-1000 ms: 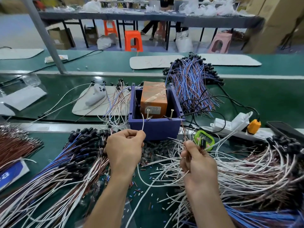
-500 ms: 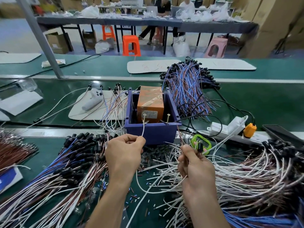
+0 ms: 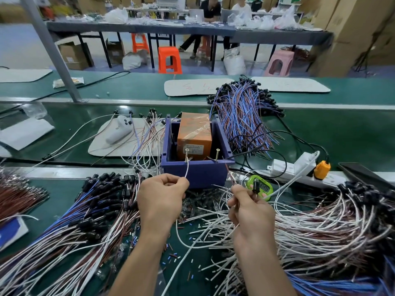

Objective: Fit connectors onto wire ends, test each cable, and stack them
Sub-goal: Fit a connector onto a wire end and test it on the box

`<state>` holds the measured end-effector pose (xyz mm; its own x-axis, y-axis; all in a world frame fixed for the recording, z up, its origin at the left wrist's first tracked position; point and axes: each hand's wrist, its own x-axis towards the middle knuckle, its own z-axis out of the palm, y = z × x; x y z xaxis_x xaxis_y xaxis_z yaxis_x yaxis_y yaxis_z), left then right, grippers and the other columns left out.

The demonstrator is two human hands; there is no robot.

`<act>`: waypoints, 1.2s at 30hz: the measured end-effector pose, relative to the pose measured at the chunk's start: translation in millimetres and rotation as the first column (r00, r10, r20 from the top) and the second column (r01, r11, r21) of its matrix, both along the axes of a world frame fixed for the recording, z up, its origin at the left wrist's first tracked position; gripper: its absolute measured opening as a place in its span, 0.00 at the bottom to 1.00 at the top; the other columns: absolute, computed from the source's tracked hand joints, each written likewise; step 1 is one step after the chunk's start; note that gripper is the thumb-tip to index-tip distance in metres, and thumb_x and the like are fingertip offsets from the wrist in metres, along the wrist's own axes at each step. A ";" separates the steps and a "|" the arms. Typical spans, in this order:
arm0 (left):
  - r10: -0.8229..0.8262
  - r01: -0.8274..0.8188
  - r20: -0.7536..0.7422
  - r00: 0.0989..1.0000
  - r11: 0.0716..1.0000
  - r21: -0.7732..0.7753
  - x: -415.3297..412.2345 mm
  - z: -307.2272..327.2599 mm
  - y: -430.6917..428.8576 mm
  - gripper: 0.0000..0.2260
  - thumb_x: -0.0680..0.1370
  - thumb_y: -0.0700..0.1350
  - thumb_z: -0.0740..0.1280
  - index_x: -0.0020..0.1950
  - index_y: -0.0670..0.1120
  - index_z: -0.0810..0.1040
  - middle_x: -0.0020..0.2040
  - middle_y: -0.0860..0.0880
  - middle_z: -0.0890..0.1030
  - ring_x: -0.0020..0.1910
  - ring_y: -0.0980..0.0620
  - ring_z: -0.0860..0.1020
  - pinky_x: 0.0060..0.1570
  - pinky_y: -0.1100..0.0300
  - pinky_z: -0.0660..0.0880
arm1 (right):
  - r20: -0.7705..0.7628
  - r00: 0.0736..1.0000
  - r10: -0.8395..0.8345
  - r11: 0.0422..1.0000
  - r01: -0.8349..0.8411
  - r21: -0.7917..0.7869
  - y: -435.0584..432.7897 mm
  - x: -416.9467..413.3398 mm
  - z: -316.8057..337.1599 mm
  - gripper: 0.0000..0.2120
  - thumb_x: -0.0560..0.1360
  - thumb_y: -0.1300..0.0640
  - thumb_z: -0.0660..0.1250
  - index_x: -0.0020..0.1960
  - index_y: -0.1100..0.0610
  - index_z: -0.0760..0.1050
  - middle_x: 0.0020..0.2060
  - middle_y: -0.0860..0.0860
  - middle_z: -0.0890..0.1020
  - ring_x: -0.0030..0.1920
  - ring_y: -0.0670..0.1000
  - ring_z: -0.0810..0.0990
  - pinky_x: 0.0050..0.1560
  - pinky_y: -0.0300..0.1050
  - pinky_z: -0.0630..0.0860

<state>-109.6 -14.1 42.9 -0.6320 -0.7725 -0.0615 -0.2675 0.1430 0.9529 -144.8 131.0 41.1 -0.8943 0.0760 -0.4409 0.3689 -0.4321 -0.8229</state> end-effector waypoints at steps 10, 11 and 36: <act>-0.015 0.015 0.011 1.000 1.000 0.017 1.2 1.3 -3.9 0.10 0.70 0.45 0.74 0.35 0.62 0.84 0.25 0.53 0.81 0.19 0.60 0.71 0.20 0.69 0.66 | -0.052 0.998 -0.026 0.999 0.028 0.027 -2.0 5.4 -0.8 0.08 0.78 0.64 0.71 0.41 0.58 0.77 0.24 0.50 0.78 0.24 0.45 0.71 0.23 0.34 0.66; -0.014 0.014 0.009 1.000 0.999 0.029 2.3 1.2 -4.0 0.10 0.70 0.45 0.74 0.35 0.61 0.84 0.25 0.53 0.81 0.19 0.60 0.71 0.20 0.69 0.65 | -0.056 0.998 -0.033 0.999 0.035 0.022 -0.1 7.2 -1.3 0.08 0.78 0.64 0.71 0.41 0.58 0.77 0.24 0.51 0.78 0.24 0.45 0.71 0.23 0.34 0.66; -0.010 0.202 -0.238 0.971 0.565 0.800 43.2 2.8 54.2 0.12 0.85 0.43 0.62 0.45 0.42 0.79 0.35 0.46 0.85 0.34 0.50 0.85 0.42 0.56 0.76 | -0.183 0.921 0.345 0.846 -0.221 0.485 73.6 57.9 19.6 0.23 0.83 0.44 0.60 0.37 0.51 0.85 0.30 0.50 0.83 0.30 0.47 0.77 0.35 0.41 0.72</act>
